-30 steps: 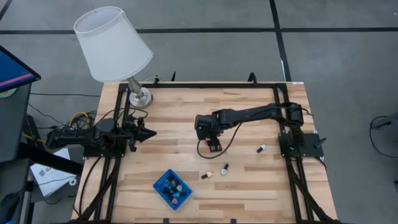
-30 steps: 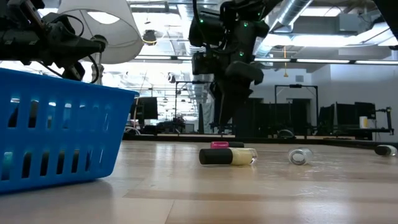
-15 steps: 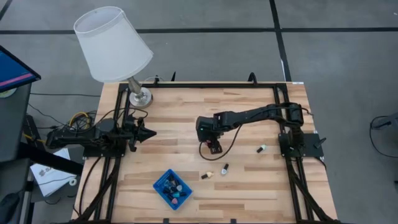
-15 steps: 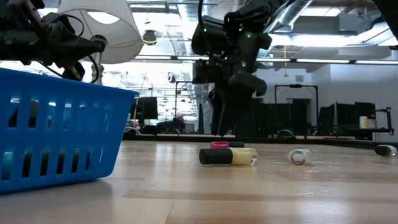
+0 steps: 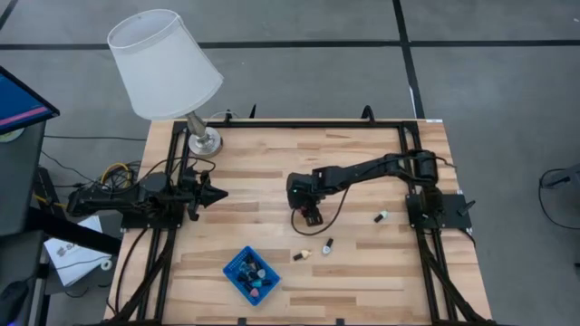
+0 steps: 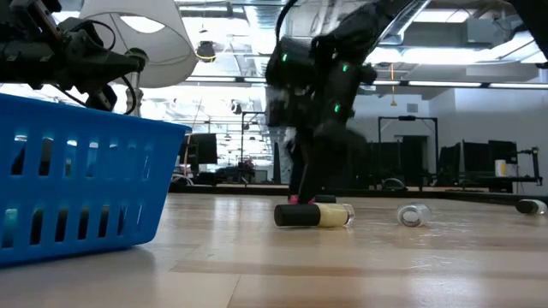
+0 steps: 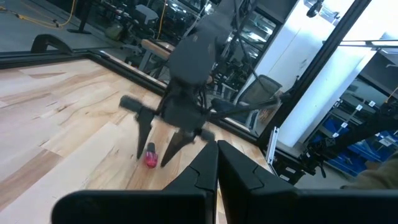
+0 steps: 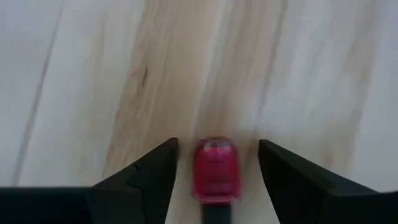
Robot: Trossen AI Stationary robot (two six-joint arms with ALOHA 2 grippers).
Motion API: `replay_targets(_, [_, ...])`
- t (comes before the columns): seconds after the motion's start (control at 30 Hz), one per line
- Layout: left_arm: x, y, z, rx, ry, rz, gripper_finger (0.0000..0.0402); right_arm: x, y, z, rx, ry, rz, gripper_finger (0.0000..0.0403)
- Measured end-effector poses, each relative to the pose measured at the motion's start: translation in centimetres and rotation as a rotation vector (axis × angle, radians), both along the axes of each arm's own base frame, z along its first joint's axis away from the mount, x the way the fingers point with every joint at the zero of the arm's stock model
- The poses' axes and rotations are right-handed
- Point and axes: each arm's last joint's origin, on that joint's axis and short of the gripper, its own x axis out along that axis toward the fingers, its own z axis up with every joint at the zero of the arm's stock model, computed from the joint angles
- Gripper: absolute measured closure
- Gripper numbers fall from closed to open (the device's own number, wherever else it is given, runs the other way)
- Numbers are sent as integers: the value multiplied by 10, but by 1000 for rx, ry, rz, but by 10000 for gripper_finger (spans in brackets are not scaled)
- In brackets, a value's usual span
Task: Pick & Place Nail Polish
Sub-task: Put the red nail polish bottle in the blue bin
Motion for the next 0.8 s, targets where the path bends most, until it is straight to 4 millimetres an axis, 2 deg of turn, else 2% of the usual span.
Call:
replay_targets(0.17, [0,0,0,0,0,0,401,2,1,-14,13,56,1,188])
replay_targets(0.37, [0,0,0,0,0,0,401,4,0,-17,28,106,-23,200])
replay_targets(0.8, [0,0,0,0,0,0,401,4,2,-17,34,114,-23,294])
